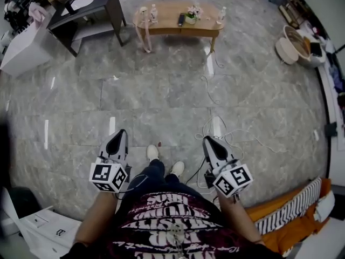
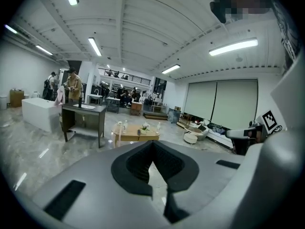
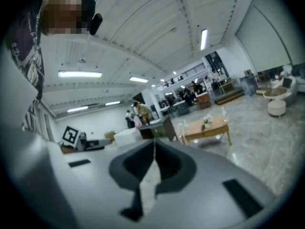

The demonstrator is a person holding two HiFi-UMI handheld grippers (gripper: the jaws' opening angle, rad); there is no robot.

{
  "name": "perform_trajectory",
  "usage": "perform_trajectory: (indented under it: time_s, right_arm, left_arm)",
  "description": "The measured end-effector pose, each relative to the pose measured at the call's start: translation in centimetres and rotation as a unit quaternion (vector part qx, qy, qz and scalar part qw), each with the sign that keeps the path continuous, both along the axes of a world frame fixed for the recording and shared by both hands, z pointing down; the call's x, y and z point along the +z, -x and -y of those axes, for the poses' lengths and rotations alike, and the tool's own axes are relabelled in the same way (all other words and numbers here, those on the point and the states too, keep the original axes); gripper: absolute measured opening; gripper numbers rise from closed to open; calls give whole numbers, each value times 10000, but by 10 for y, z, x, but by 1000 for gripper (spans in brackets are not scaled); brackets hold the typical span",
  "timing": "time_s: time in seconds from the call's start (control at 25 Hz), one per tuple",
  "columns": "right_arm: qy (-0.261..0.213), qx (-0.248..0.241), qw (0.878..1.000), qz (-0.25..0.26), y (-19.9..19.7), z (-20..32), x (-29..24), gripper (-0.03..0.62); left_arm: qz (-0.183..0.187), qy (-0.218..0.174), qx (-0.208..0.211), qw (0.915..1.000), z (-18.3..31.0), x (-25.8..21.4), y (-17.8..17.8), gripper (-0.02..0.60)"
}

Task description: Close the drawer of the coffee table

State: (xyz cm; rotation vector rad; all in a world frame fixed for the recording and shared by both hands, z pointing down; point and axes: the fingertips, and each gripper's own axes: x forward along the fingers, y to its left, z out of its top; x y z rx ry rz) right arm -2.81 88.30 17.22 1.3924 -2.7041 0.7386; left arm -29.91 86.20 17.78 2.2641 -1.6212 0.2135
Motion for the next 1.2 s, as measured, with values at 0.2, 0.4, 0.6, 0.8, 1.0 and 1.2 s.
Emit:
perform_trajectory:
  time_s: [0.2,0.4,0.6,0.8,1.0,1.2]
  right_arm:
    - [-34,-33,10000,-75,24,24,-6,35]
    - [-245,-122,9996,-32,58,55,-20,35]
    - [-453,-69,9988,-151,77,89,-38,35]
    - [-532,188,9982,-205,98,104,-45,35]
    - [-374,259,9981,-416,105,107,-40,35]
    - [-273,370,9980,-439,107,124,-41,35]
  left_arm:
    - [-428,-87,-15,9990,38,-13,17,21]
    - [-399,-442,138,9981,82,-34,39,21]
    - [-695,-703,272,9947,131,-58,46,21]
    - [-725,-850,626,9918,155,-65,61,21]
    - [-1128,-418,681,9904,163,-33,61,21]
    - [-1021,-250,954,9899,172,-18,52,21]
